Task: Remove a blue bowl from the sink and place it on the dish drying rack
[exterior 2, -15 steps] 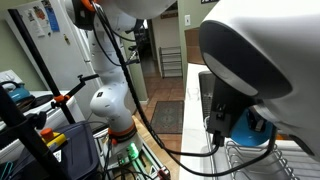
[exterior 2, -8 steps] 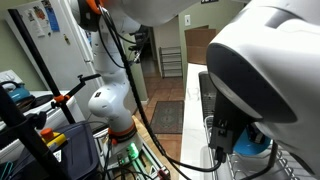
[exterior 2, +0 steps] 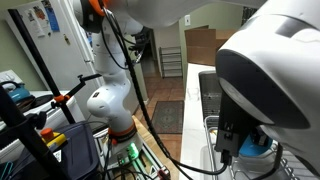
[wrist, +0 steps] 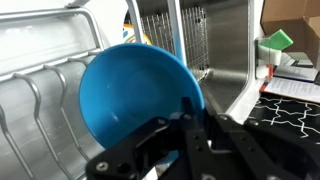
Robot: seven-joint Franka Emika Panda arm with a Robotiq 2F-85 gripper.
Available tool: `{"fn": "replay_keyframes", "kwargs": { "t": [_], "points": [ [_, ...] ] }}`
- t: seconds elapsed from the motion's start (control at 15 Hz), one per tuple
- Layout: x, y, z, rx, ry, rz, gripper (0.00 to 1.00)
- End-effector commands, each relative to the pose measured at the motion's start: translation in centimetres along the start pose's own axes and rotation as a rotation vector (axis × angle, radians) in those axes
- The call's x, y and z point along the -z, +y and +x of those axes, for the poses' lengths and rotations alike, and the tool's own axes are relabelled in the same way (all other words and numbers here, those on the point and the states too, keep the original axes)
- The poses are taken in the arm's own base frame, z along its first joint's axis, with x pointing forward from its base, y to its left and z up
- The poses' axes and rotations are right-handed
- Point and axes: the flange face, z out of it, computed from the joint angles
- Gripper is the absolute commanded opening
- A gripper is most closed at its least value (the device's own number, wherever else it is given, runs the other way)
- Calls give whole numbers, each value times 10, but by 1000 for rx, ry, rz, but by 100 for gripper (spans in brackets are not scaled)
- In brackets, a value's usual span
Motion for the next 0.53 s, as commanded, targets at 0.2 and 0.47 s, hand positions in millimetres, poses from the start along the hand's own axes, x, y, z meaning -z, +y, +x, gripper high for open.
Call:
{"fn": "replay_keyframes", "kwargs": {
  "t": [0.2,0.47],
  "points": [
    [4,11,4,-10,-16,3,68],
    [8,9,4,-2,-9,9,97]
  ]
}}
